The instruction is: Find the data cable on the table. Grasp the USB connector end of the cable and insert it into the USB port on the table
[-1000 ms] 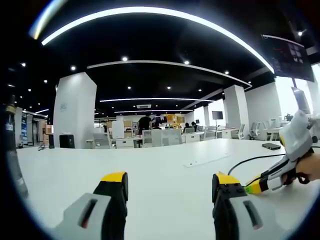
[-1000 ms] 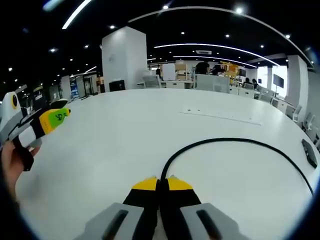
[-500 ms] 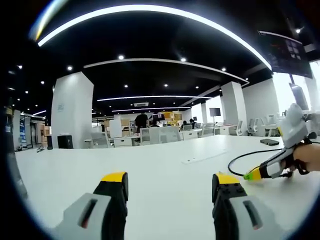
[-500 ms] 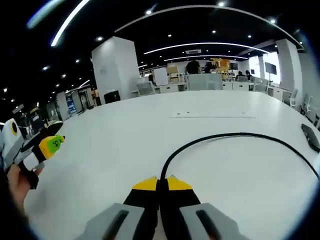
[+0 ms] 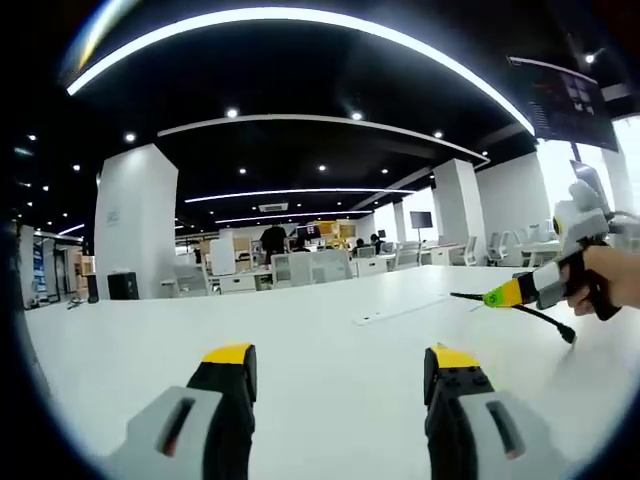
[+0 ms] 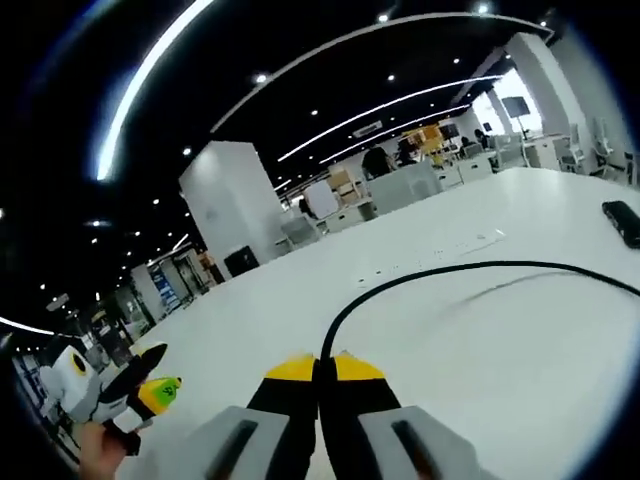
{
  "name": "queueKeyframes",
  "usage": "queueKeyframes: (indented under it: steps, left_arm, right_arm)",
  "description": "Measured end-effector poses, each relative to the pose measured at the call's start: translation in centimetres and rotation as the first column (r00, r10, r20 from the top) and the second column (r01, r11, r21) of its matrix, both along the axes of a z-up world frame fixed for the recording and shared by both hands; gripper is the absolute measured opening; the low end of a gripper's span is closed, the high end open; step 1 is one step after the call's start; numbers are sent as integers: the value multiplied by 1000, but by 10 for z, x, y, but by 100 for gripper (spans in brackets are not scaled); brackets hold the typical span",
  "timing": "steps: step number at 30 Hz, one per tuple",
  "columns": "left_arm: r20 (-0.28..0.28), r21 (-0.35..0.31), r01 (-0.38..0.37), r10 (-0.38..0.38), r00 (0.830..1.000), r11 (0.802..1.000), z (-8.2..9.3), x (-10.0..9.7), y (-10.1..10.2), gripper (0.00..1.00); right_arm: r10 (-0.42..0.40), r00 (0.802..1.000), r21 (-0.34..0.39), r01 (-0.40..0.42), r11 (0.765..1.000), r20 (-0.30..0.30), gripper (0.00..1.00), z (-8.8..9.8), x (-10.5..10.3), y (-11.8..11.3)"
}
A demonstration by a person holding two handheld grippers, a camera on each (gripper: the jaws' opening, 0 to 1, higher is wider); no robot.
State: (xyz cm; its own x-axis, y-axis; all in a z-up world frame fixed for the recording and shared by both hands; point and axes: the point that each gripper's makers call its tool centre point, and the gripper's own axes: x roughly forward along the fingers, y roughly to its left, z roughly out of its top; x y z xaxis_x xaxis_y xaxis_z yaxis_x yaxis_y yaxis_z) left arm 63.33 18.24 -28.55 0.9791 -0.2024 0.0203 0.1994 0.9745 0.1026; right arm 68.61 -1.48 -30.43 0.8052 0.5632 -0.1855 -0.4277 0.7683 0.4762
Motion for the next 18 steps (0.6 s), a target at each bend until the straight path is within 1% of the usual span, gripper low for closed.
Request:
queueKeyframes:
  steps: [4, 6, 11, 13, 15, 18]
  left_arm:
    - [-5, 1, 19, -19, 1000, 1000, -2, 0, -6, 68]
    - [-7, 4, 28, -28, 1000, 1000, -2, 0, -8, 68]
    - [-6, 4, 41, -41, 999, 999, -2, 0, -13, 68]
    - [-5, 1, 53, -53, 999, 999, -2, 0, -16, 68]
    - [-4, -2, 73, -73, 997, 997, -2, 0, -23, 68]
    - [2, 7, 113, -113, 994, 994, -1, -1, -37, 68]
  right_arm:
    - [-5, 1000, 107, 3, 994, 14, 5, 16, 3, -6]
    - [-5, 1000, 141, 1, 990, 23, 5, 23, 5, -10]
    - [-10, 998, 159, 0, 987, 58, 5, 35, 4, -15]
    - [-3, 997, 183, -10, 983, 73, 5, 41, 4, -15]
    - [0, 997, 211, -16, 977, 76, 5, 45, 4, -16]
    - [1, 996, 212, -20, 977, 92, 5, 51, 3, -17]
